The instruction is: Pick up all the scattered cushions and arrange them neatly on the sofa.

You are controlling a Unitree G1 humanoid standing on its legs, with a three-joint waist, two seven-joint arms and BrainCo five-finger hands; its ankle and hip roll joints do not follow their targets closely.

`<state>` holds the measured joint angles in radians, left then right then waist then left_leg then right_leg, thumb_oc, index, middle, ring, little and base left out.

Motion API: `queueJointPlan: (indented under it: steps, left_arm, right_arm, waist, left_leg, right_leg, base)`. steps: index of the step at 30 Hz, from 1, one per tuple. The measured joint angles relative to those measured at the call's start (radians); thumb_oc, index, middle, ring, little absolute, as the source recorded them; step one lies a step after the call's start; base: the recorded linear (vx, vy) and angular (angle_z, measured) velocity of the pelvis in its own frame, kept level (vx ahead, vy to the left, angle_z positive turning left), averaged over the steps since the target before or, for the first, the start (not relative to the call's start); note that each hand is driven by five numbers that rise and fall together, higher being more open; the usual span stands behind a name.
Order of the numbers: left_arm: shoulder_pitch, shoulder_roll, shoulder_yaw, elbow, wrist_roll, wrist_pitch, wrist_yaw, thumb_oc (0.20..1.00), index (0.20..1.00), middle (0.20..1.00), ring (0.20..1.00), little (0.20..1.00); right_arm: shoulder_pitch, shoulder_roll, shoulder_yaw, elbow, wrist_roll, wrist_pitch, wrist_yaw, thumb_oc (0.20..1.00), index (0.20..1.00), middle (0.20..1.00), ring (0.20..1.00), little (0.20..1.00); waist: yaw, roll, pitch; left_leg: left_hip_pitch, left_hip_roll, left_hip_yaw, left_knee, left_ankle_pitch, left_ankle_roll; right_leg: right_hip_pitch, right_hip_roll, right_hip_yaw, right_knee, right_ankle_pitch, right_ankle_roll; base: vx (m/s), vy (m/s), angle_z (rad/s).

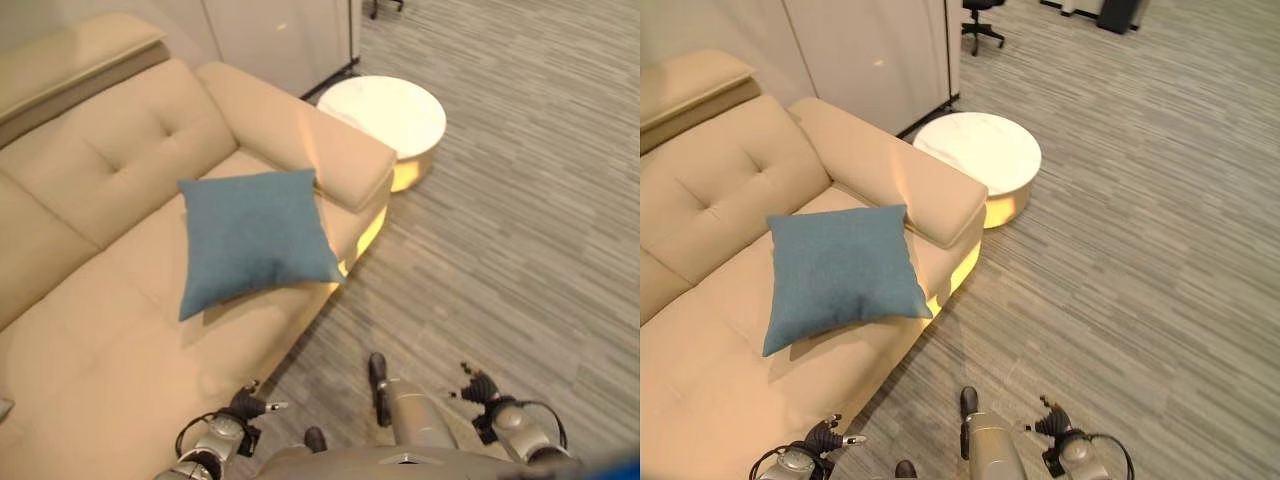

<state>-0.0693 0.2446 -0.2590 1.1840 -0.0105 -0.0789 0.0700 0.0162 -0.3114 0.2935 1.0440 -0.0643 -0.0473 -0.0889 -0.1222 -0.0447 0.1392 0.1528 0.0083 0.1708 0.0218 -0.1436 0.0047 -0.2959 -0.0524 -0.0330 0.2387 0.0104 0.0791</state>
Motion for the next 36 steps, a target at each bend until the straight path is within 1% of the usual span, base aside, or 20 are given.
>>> queueJointPlan:
  steps: [1,2,4,5,8,11,13,16,20,23,25,26,27,28,29,30,32,33,34,36]
  left_arm:
    - [-0.005,-0.008,-0.011,-0.001,0.0,-0.002,0.0,1.0,1.0,1.0,1.0,1.0]
    - [-0.03,-0.006,-0.016,-0.004,0.0,-0.006,0.0,1.0,1.0,1.0,1.0,1.0]
    - [-0.014,-0.007,-0.015,-0.004,-0.001,-0.011,0.0,1.0,1.0,1.0,1.0,1.0]
    - [-0.011,-0.009,-0.016,0.004,-0.001,-0.01,0.0,1.0,1.0,1.0,1.0,1.0]
    - [-0.02,0.001,-0.016,0.002,-0.002,-0.011,0.0,1.0,1.0,1.0,1.0,1.0]
    - [-0.012,-0.002,-0.027,-0.013,-0.001,-0.009,-0.001,1.0,1.0,1.0,1.0,1.0]
    - [-0.014,-0.003,-0.025,-0.014,-0.002,-0.005,0.0,1.0,1.0,1.0,1.0,1.0]
    - [-0.011,-0.003,-0.023,-0.023,-0.002,-0.002,0.0,1.0,1.0,1.0,1.0,1.0]
    - [-0.017,-0.004,-0.022,-0.021,-0.001,0.003,0.0,1.0,1.0,1.0,1.0,1.0]
    - [-0.035,0.015,-0.02,-0.021,-0.001,0.003,0.001,1.0,1.0,1.0,1.0,1.0]
    - [-0.041,0.029,-0.018,-0.035,-0.001,0.003,0.002,1.0,1.0,1.0,1.0,1.0]
    - [-0.034,0.04,-0.017,-0.064,-0.001,0.003,0.003,1.0,1.0,1.0,1.0,1.0]
    - [-0.029,0.062,-0.013,-0.076,-0.002,0.002,0.004,1.0,1.0,1.0,1.0,1.0]
    - [-0.022,0.084,-0.014,-0.11,-0.011,0.008,0.005,1.0,1.0,1.0,1.0,1.0]
    - [-0.028,0.099,-0.012,-0.166,-0.02,0.007,0.007,1.0,1.0,1.0,1.0,1.0]
    - [-0.032,0.097,-0.012,-0.216,-0.022,0.006,0.015,1.0,1.0,1.0,1.0,1.0]
    - [-0.025,0.1,0.017,-0.281,-0.041,0.01,0.028,1.0,1.0,1.0,1.0,1.0]
    - [-0.025,0.1,0.017,-0.281,-0.041,0.01,0.028,1.0,1.0,1.0,1.0,1.0]
    - [0.006,0.099,0.016,-0.446,-0.042,0.006,0.038,1.0,1.0,1.0,1.0,1.0]
    - [0.03,0.105,0.027,-0.491,-0.035,-0.002,0.043,1.0,1.0,1.0,1.0,1.0]
  right_arm:
    - [0.011,-0.005,-0.003,0.017,0.0,0.001,0.0,1.0,1.0,1.0,1.0,1.0]
    - [0.017,-0.004,-0.01,0.042,0.0,0.0,0.004,1.0,1.0,1.0,1.0,1.0]
    - [0.007,-0.016,-0.005,0.045,0.001,-0.002,0.003,1.0,1.0,1.0,1.0,1.0]
    - [-0.003,-0.019,0.001,0.063,0.002,-0.001,-0.001,1.0,1.0,1.0,1.0,1.0]
    - [-0.017,-0.007,0.017,0.075,0.002,-0.001,-0.002,1.0,1.0,1.0,1.0,1.0]
    - [-0.019,-0.005,0.026,0.083,0.002,0.0,-0.002,1.0,1.0,1.0,1.0,1.0]
    - [-0.02,-0.007,0.028,0.069,0.002,-0.001,-0.004,1.0,1.0,1.0,1.0,1.0]
    - [-0.015,-0.015,0.028,0.05,0.0,-0.001,-0.003,1.0,1.0,1.0,1.0,1.0]
    - [-0.011,-0.033,0.017,0.04,0.0,0.0,-0.002,1.0,1.0,1.0,1.0,1.0]
    - [-0.005,-0.014,0.006,0.033,0.0,0.0,0.002,1.0,1.0,1.0,1.0,1.0]
    - [-0.024,-0.011,-0.009,0.019,0.0,0.0,0.004,1.0,1.0,1.0,1.0,1.0]
    - [-0.014,-0.004,-0.008,-0.011,0.0,-0.002,0.005,1.0,1.0,1.0,1.0,1.0]
    - [-0.012,0.006,-0.008,-0.018,0.0,-0.002,0.005,1.0,1.0,1.0,1.0,1.0]
    - [-0.018,0.021,-0.01,-0.035,0.002,-0.002,0.004,1.0,1.0,1.0,1.0,1.0]
    - [-0.017,0.021,-0.01,-0.063,0.002,-0.004,0.004,1.0,1.0,1.0,1.0,1.0]
    - [-0.016,0.017,-0.01,-0.086,0.002,-0.003,0.001,1.0,1.0,1.0,1.0,1.0]
    - [-0.01,0.012,-0.012,-0.156,0.003,-0.002,-0.008,1.0,1.0,1.0,1.0,1.0]
    - [-0.01,0.012,-0.012,-0.156,0.003,-0.002,-0.008,1.0,1.0,1.0,1.0,1.0]
    - [0.015,-0.021,-0.017,-0.196,0.002,-0.011,-0.013,1.0,1.0,1.0,1.0,1.0]
    - [-0.001,-0.038,-0.047,-0.197,0.002,-0.018,-0.022,1.0,1.0,1.0,1.0,1.0]
  waist:
    - [0.003,0.006,-0.007]
    - [0.01,-0.023,-0.002]
    - [0.039,-0.039,-0.012]
    - [0.031,-0.045,-0.013]
    - [0.032,-0.068,-0.028]
    - [0.032,-0.059,-0.031]
    - [0.025,-0.053,-0.036]
    - [0.024,-0.043,-0.04]
    - [-0.001,0.004,-0.058]
    - [0.006,-0.021,-0.075]
    - [0.006,-0.018,-0.071]
    - [0.005,-0.017,-0.071]
    - [0.01,-0.013,-0.069]
    - [0.022,-0.023,-0.068]
    - [0.016,-0.009,-0.054]
    - [0.009,-0.009,-0.048]
    - [0.02,-0.028,-0.036]
    - [0.02,-0.028,-0.036]
    - [0.034,-0.01,-0.022]
    - [0.053,0.018,-0.021]
  left_leg:
    - [-0.02,0.016,-0.006,0.069,-0.002,-0.012]
    - [-0.182,0.053,0.049,0.386,0.009,-0.07]
    - [-0.261,0.074,0.068,0.503,0.039,-0.086]
    - [-0.303,0.117,0.1,0.544,0.053,-0.083]
    - [-0.313,0.157,0.181,0.325,0.077,-0.07]
    - [-0.278,0.203,0.181,0.046,0.199,-0.106]
    - [-0.273,0.237,0.203,-0.011,0.252,-0.132]
    - [-0.231,0.262,0.263,0.006,0.273,-0.123]
    - [-0.141,0.217,0.288,-0.056,0.251,-0.093]
    - [-0.112,0.121,0.288,-0.078,0.204,-0.032]
    - [-0.072,0.045,0.291,-0.114,0.186,0.01]
    - [-0.064,0.025,0.288,-0.112,0.176,0.024]
    - [-0.061,0.013,0.28,-0.113,0.162,0.037]
    - [-0.059,0.002,0.264,-0.119,0.139,0.057]
    - [-0.058,0.011,0.242,-0.119,0.139,0.058]
    - [-0.052,0.008,0.247,-0.114,0.146,0.046]
    - [-0.052,-0.012,0.205,-0.119,0.137,0.034]
    - [-0.052,-0.012,0.205,-0.119,0.137,0.034]
    - [-0.043,0.003,0.158,-0.114,0.144,0.019]
    - [-0.034,0.021,0.147,-0.114,0.139,0.005]
  right_leg:
    - [0.03,0.004,-0.026,-0.017,-0.003,-0.022]
    - [0.095,-0.017,-0.08,-0.097,0.0,-0.042]
    - [0.144,-0.008,-0.084,-0.142,0.008,-0.107]
    - [0.18,0.012,-0.113,-0.188,0.015,-0.158]
    - [0.242,0.021,-0.144,-0.261,0.011,-0.163]
    - [0.301,0.055,-0.171,-0.298,0.007,-0.136]
    - [0.323,0.07,-0.185,-0.309,-0.006,-0.131]
    - [0.349,0.074,-0.203,-0.299,-0.015,-0.132]
    - [0.368,0.052,-0.226,-0.253,-0.059,-0.086]
    - [0.313,-0.062,-0.223,-0.084,-0.147,-0.025]
    - [0.224,-0.149,-0.192,0.139,-0.17,0.009]
    - [0.158,-0.189,-0.152,0.285,-0.199,0.063]
    - [0.128,-0.191,-0.14,0.315,-0.207,0.079]
    - [0.091,-0.166,-0.095,0.309,-0.21,0.078]
    - [0.075,-0.085,-0.031,0.216,-0.209,0.076]
    - [0.053,-0.051,-0.038,0.123,-0.184,0.056]
    - [0.045,-0.047,-0.071,-0.051,-0.043,0.058]
    - [0.045,-0.047,-0.071,-0.051,-0.043,0.058]
    - [0.139,-0.034,-0.109,-0.194,0.09,0.007]
    - [0.188,-0.011,-0.123,-0.257,0.115,-0.034]
  base:
    - [0.18,-0.236,1.08]
    - [0.15,-0.155,0.79]
    - [0.13,-0.066,0.28]
    - [0.13,0.0,0.17]
    - [0.21,0.07,0.32]
    - [0.23,0.135,0.14]
    - [0.15,0.142,0.13]
    - [0.15,0.191,0.08]
    - [0.14,0.256,0.22]
    - [0.11,0.251,0.26]
    - [0.1,0.224,0.2]
    - [0.17,0.153,0.25]
    - [0.21,0.165,0.09]
    - [0.17,0.061,0.14]
    - [0.08,-0.005,0.28]
    - [0.04,-0.053,0.47]
    - [0.04,-0.086,0.34]
    - [0.03,-0.055,0.91]
    - [0.06,-0.057,0.81]
    - [0.1,-0.06,0.51]
